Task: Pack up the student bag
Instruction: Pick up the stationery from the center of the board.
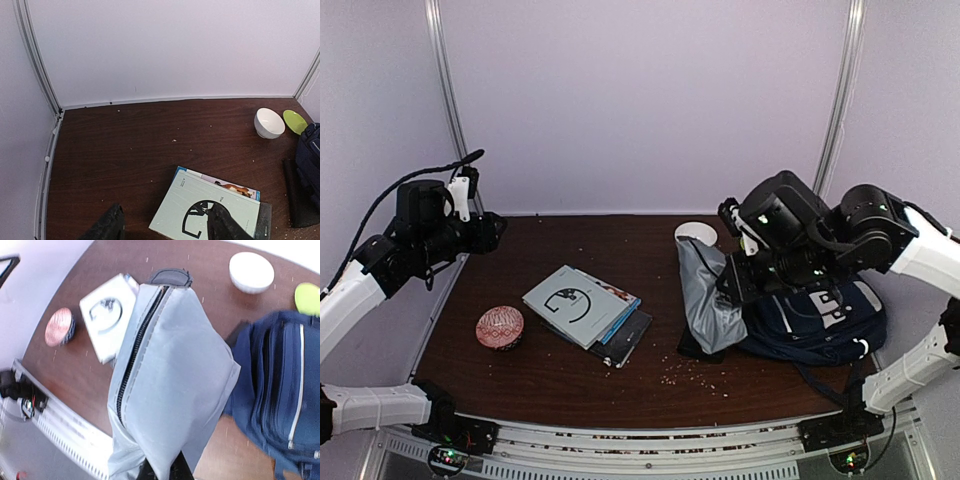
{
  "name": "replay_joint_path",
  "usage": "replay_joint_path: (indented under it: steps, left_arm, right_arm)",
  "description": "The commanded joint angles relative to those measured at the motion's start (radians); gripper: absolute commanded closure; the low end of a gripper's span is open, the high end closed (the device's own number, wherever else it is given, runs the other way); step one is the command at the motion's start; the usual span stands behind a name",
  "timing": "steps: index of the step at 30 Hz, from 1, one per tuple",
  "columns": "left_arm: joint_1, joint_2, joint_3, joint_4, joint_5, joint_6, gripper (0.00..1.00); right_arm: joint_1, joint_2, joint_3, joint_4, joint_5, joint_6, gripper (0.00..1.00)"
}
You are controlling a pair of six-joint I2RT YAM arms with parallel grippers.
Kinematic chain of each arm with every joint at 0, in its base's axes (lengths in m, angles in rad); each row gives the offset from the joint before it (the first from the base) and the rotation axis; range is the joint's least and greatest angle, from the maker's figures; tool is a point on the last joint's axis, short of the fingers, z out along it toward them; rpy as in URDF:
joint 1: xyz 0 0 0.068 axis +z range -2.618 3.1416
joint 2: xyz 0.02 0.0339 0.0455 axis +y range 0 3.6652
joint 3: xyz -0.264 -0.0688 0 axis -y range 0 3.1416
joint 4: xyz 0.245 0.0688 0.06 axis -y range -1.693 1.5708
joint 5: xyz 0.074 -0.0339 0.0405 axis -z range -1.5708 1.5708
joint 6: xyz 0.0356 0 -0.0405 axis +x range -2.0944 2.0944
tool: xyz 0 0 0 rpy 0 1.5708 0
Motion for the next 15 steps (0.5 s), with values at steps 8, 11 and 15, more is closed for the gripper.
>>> replay_joint_path:
  steps: [8, 11, 15]
  left_arm:
    - [0.008, 0.004, 0.027, 0.019, -0.008, -0.003, 0.04]
    - [0.008, 0.009, 0.026, 0.019, -0.009, -0.002, 0.04]
    - [0.008, 0.019, 0.029, 0.019, -0.007, 0.003, 0.04]
  right_arm:
    - [-0.219, 0.488, 0.223, 0.575, 0.174, -0.246, 1.00]
    - [-0.245, 0.648, 0.387, 0.607, 0.173, -0.255, 1.00]
    - [-0.280, 0.861, 0.648, 0.575, 0.141, -0.224, 1.00]
